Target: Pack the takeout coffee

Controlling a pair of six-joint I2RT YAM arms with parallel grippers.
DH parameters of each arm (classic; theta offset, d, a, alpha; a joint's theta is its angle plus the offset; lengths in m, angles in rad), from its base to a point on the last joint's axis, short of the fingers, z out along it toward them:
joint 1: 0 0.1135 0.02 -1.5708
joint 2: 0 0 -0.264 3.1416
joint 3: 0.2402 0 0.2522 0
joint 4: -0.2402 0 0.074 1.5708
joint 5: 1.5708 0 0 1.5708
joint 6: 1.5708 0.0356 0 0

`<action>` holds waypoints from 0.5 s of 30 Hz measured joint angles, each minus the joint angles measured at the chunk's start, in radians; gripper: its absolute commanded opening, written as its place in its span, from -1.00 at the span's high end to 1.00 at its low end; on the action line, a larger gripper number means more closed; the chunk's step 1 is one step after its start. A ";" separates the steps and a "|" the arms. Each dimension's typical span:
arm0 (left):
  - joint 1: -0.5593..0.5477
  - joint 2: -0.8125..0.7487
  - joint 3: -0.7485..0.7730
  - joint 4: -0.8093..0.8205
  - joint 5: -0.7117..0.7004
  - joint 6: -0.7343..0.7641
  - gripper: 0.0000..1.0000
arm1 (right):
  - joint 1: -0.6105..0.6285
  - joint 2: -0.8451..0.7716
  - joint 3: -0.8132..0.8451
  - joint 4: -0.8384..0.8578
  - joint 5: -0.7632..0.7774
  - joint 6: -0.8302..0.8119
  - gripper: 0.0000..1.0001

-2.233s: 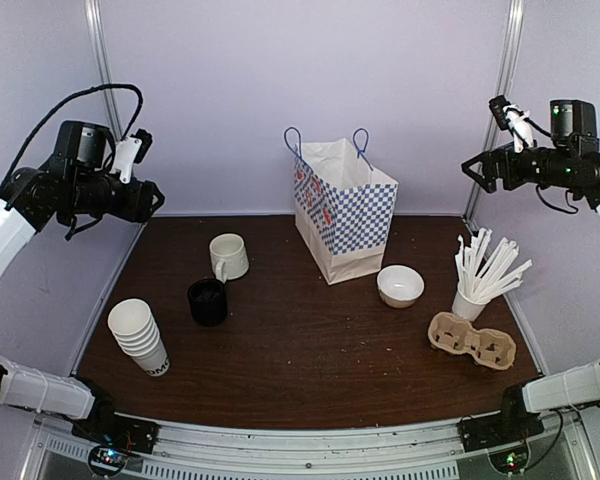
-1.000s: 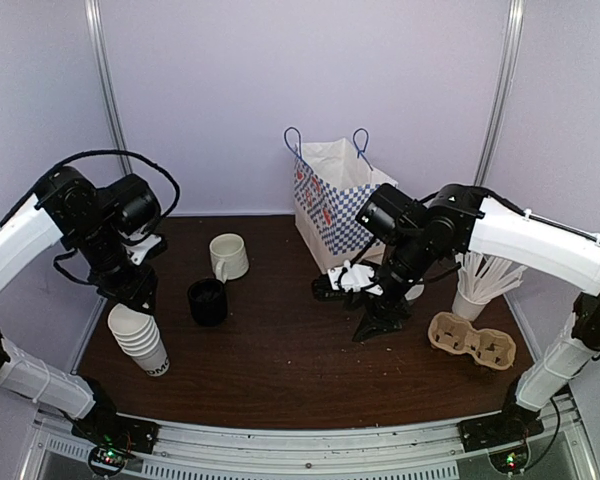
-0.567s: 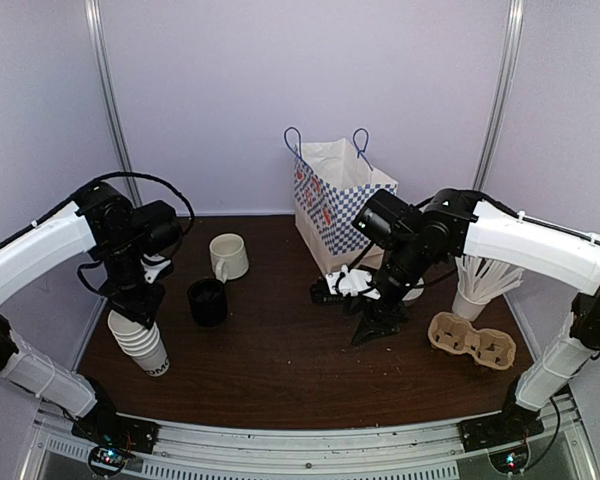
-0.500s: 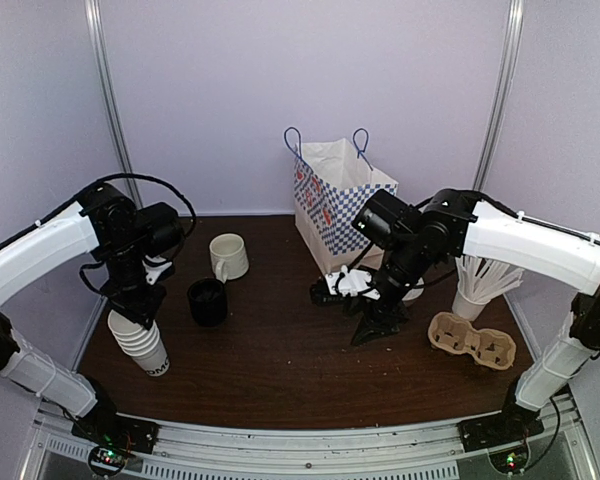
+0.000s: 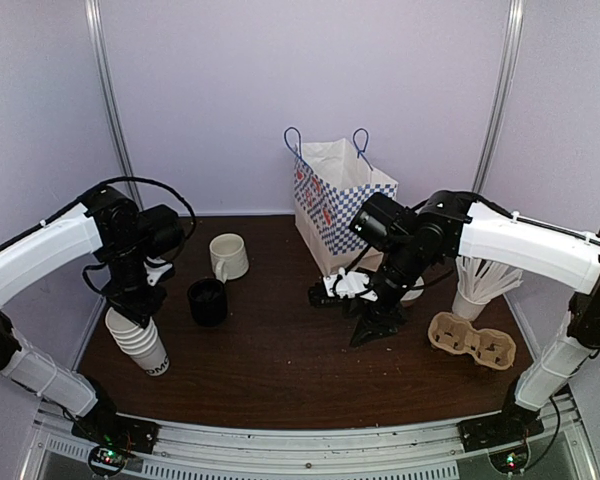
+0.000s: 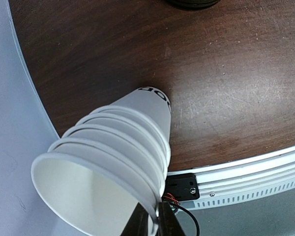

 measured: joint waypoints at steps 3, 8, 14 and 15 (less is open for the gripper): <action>0.003 0.006 0.000 0.001 0.003 0.008 1.00 | 0.000 0.000 0.000 0.000 0.000 0.000 -0.19; 0.004 0.023 0.016 -0.003 -0.006 0.022 1.00 | 0.000 0.000 0.000 0.000 0.001 0.000 -0.19; 0.017 0.080 0.117 -0.003 -0.071 0.056 1.00 | 0.000 0.000 -0.008 0.009 0.011 0.000 -0.17; 0.024 0.090 0.137 -0.002 -0.080 0.066 1.00 | 0.000 0.000 -0.008 0.010 0.013 0.000 -0.17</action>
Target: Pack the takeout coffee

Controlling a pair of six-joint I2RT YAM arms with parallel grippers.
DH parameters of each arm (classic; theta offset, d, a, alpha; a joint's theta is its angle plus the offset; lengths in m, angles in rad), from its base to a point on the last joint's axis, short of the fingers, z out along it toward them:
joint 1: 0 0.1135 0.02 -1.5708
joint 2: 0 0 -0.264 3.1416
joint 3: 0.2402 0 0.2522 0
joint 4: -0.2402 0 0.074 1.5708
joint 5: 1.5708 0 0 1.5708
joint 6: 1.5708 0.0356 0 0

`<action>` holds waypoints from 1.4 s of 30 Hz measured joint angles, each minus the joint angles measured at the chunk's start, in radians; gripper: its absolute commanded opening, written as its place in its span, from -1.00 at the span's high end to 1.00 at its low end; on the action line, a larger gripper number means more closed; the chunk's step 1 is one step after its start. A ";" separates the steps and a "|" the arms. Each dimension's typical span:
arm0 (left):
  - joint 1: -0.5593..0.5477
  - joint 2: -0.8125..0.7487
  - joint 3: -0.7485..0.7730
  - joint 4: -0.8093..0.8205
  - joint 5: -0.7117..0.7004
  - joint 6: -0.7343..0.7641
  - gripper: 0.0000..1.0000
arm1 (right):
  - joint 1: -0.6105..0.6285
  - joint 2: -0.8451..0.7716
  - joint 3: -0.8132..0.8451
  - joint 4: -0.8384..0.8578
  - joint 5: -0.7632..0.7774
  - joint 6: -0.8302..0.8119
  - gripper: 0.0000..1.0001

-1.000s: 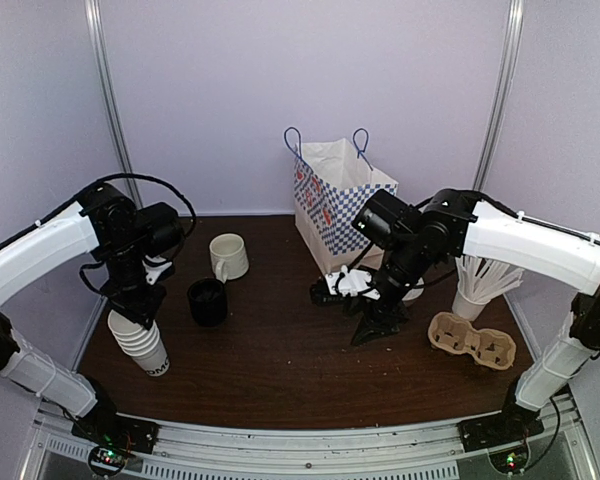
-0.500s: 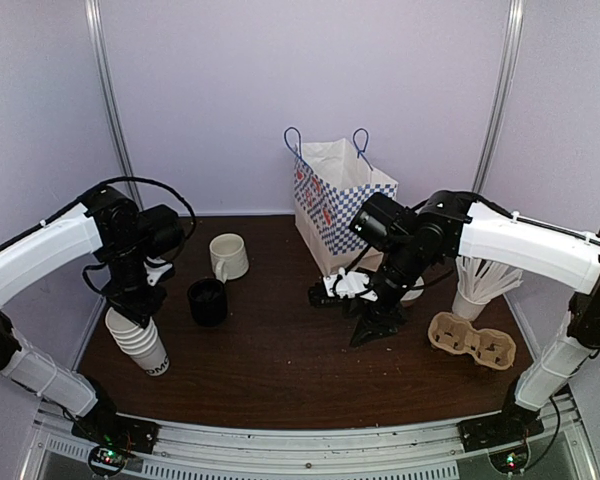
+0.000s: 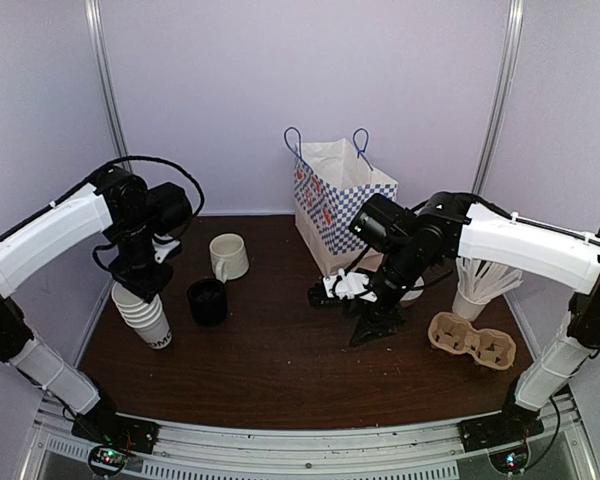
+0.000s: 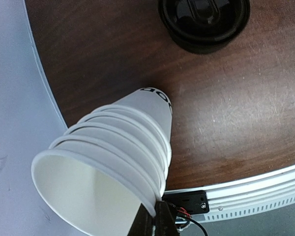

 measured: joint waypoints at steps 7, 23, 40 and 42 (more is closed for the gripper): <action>0.130 0.152 0.201 0.055 -0.055 0.131 1.00 | 0.000 0.000 -0.002 0.007 0.012 0.000 -0.17; 0.254 0.478 0.501 0.140 -0.037 0.284 1.00 | 0.000 0.014 -0.033 0.013 0.036 0.000 -0.13; 0.263 0.549 0.580 0.134 0.020 0.309 0.80 | 0.000 0.069 -0.031 0.012 0.040 0.001 -0.02; 0.263 0.549 0.582 0.134 0.024 0.310 0.83 | 0.000 0.072 -0.024 0.009 0.040 0.000 -0.02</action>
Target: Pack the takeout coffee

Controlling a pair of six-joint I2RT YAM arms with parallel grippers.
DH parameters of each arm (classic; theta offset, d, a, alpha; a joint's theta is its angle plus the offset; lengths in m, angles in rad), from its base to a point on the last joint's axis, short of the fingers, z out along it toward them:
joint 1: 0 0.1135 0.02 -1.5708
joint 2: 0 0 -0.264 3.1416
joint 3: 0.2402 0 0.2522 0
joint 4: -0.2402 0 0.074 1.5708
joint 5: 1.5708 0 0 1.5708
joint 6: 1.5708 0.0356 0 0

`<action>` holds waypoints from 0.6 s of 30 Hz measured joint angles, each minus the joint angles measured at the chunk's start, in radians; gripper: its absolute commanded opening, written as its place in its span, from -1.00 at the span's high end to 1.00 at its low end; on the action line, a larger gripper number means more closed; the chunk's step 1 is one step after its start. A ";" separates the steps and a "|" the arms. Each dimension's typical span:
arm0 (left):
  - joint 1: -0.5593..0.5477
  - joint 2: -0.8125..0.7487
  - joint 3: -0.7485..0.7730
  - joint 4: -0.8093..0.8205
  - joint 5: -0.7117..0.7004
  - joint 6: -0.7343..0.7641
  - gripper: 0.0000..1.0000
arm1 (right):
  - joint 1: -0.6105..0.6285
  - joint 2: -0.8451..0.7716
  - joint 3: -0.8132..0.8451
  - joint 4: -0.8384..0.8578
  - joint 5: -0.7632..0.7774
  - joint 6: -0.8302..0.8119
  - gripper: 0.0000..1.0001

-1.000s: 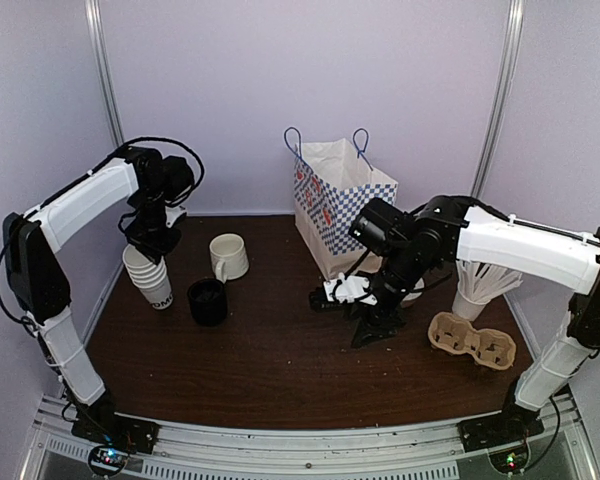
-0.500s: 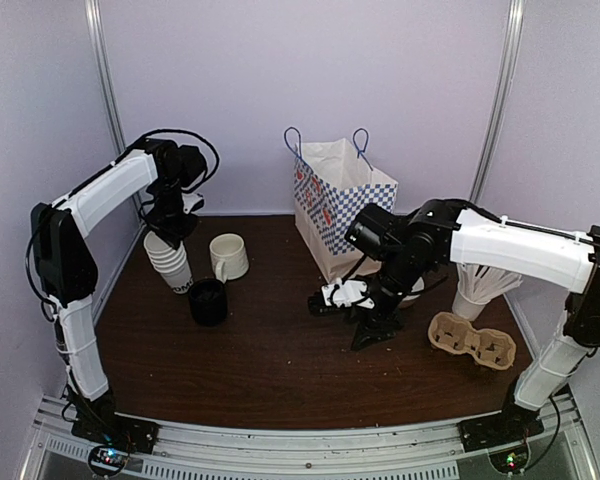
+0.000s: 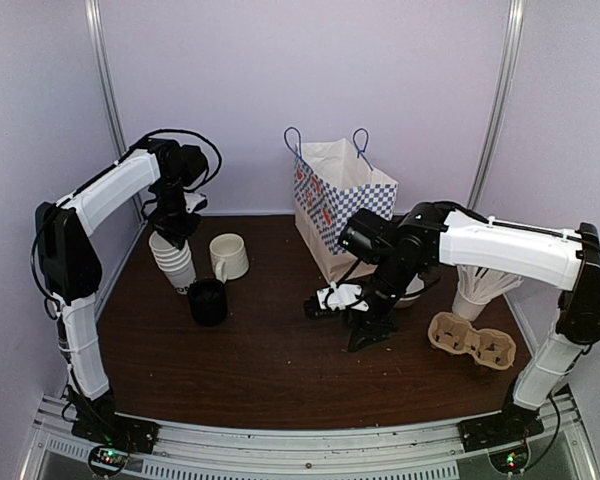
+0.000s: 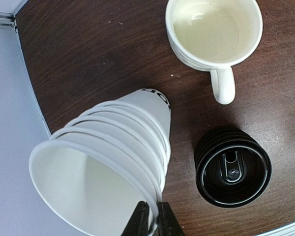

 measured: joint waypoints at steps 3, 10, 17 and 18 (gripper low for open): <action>0.000 0.000 0.004 0.000 0.000 0.002 0.92 | 0.000 0.003 0.008 0.000 0.000 0.000 -0.01; 0.000 0.000 0.016 -0.002 0.012 0.006 1.00 | 0.000 0.003 0.008 -0.002 0.000 0.000 -0.01; -0.005 -0.002 0.055 -0.029 -0.103 0.014 1.00 | 0.000 0.005 0.010 -0.004 0.000 0.000 -0.01; -0.004 -0.006 0.055 -0.029 -0.107 0.017 1.00 | 0.000 0.008 0.012 -0.005 0.000 0.000 -0.01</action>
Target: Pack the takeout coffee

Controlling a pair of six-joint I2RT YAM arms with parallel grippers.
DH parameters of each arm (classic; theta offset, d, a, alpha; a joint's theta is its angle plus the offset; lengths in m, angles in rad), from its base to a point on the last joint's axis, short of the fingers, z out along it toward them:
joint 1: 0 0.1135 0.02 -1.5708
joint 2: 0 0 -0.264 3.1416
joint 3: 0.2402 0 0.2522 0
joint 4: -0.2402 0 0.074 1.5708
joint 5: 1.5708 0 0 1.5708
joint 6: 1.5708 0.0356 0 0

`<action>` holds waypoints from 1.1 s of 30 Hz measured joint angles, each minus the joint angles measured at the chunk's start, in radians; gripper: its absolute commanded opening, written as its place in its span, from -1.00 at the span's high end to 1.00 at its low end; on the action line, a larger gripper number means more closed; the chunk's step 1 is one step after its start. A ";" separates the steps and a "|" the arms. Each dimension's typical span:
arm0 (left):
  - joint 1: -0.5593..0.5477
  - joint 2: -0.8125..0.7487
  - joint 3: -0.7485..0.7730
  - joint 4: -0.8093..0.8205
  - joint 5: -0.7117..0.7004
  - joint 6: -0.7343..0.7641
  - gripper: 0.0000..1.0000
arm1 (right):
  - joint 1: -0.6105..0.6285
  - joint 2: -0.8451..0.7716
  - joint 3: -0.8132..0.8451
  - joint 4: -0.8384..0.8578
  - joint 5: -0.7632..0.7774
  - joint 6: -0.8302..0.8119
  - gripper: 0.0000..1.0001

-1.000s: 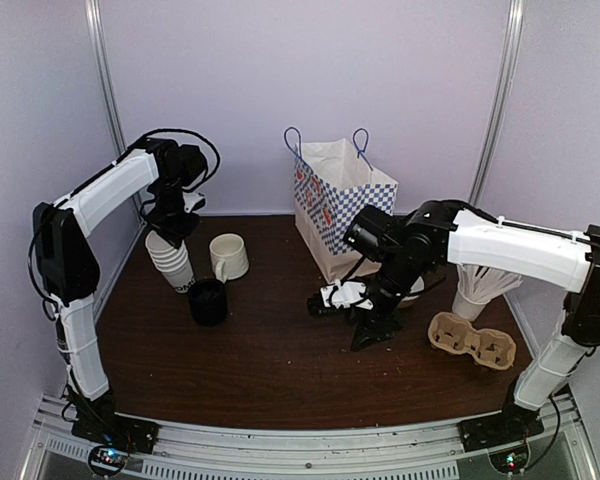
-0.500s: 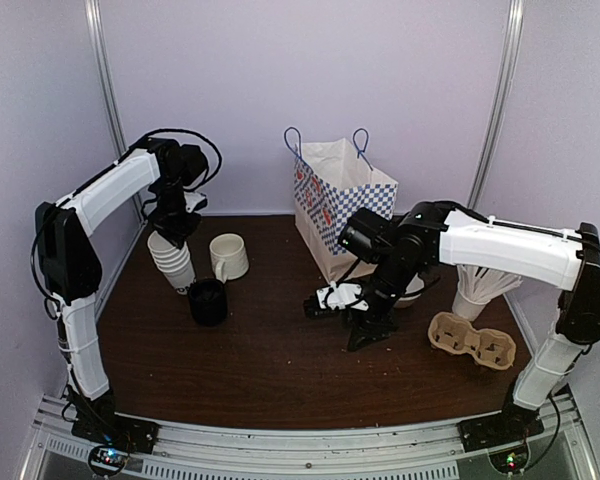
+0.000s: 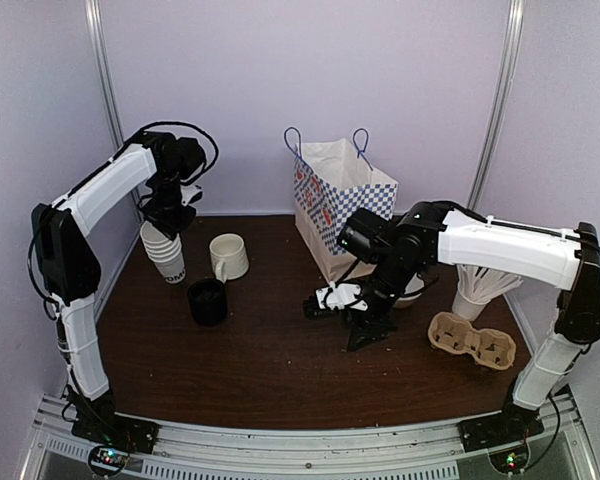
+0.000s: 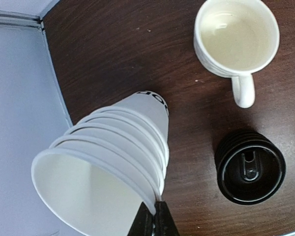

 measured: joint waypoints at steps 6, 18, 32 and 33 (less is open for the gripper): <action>-0.004 -0.017 0.025 -0.004 0.040 0.008 1.00 | 0.000 0.021 0.016 -0.003 0.000 0.000 0.01; -0.032 -0.004 0.110 -0.032 -0.016 -0.045 1.00 | 0.000 0.031 0.031 -0.018 -0.002 0.000 0.02; -0.065 0.043 0.118 -0.068 0.012 -0.082 1.00 | 0.000 0.037 0.046 -0.022 -0.006 0.000 0.02; -0.065 0.044 0.119 -0.068 0.003 -0.083 1.00 | 0.000 0.037 0.046 -0.022 -0.006 0.000 0.02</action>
